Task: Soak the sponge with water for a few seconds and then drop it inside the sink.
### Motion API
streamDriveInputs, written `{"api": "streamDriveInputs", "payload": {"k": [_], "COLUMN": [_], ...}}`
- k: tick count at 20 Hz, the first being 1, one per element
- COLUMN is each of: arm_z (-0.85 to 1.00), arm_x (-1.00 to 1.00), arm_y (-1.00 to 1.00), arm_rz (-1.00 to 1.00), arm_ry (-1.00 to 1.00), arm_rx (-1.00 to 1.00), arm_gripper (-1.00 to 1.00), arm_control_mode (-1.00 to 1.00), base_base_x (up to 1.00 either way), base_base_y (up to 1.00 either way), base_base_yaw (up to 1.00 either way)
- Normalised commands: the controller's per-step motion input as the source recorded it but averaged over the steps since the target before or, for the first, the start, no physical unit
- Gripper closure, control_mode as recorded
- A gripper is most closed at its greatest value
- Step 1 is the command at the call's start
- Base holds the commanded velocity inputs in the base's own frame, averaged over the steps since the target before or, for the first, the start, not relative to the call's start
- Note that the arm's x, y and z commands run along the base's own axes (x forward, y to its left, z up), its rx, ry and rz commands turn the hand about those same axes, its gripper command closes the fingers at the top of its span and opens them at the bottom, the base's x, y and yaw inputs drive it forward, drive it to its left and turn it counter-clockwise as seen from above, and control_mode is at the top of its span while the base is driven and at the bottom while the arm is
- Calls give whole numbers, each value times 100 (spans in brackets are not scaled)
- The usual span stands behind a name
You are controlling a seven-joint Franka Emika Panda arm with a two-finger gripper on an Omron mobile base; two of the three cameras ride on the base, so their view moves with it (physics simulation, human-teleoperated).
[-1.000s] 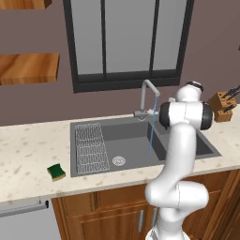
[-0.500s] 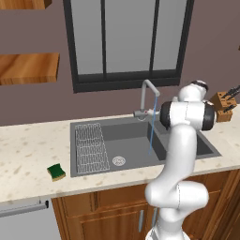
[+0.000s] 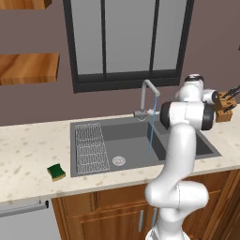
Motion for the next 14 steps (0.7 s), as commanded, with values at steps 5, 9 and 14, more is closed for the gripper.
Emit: {"api": "streamDriveInputs", "payload": {"k": [5, 9, 14], "arm_z": [46, 38, 16], "arm_x": [-36, -48, -51], "arm_y": [-31, -34, -20], "arm_rz": [0, 0, 0], "arm_ry": [20, 15, 4], "arm_rx": [0, 0, 0], "arm_gripper": [-100, -100, -100], "arm_control_mode": [-100, -100, -100], "base_base_x": [0, 0, 0], "base_base_y": [0, 0, 0], "base_base_yaw": [0, 0, 0]}}
